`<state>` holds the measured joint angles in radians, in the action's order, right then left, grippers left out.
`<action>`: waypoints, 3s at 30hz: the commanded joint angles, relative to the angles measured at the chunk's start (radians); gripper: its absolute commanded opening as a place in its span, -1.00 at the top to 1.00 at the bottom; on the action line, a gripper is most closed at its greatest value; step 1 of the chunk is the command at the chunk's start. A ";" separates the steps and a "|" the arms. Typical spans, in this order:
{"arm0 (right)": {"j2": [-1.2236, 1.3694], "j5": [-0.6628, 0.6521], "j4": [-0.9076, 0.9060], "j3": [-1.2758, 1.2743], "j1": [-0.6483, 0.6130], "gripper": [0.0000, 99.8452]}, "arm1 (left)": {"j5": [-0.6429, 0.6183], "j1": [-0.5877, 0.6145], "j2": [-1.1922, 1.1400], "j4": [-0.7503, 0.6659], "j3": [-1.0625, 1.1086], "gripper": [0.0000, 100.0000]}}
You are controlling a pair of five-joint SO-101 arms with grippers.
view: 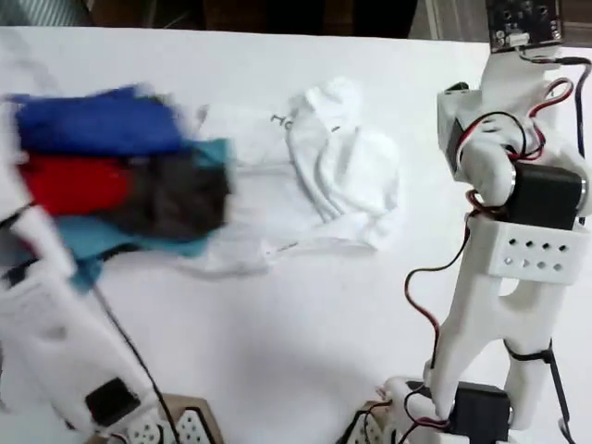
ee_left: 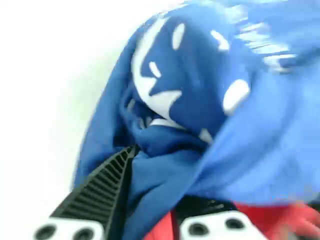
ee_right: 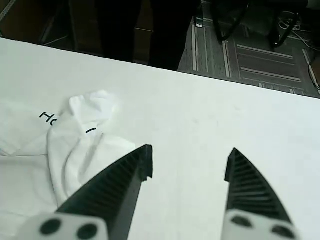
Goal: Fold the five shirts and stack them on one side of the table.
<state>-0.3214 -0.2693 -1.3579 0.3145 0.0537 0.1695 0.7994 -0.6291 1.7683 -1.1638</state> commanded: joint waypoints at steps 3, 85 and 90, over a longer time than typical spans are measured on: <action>0.001 0.009 0.019 0.034 0.010 0.52 | -0.011 0.230 0.181 -0.009 -0.143 0.95; 0.002 0.002 0.308 -0.569 -0.783 0.40 | 0.035 -0.055 0.307 0.003 0.348 0.38; 0.002 0.000 0.596 -0.839 -0.877 0.34 | -0.072 -0.038 0.259 -0.038 0.364 0.38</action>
<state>-0.3199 -0.2693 -0.9283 -0.4158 -0.7748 0.1389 0.7534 -0.3882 1.7469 -0.7910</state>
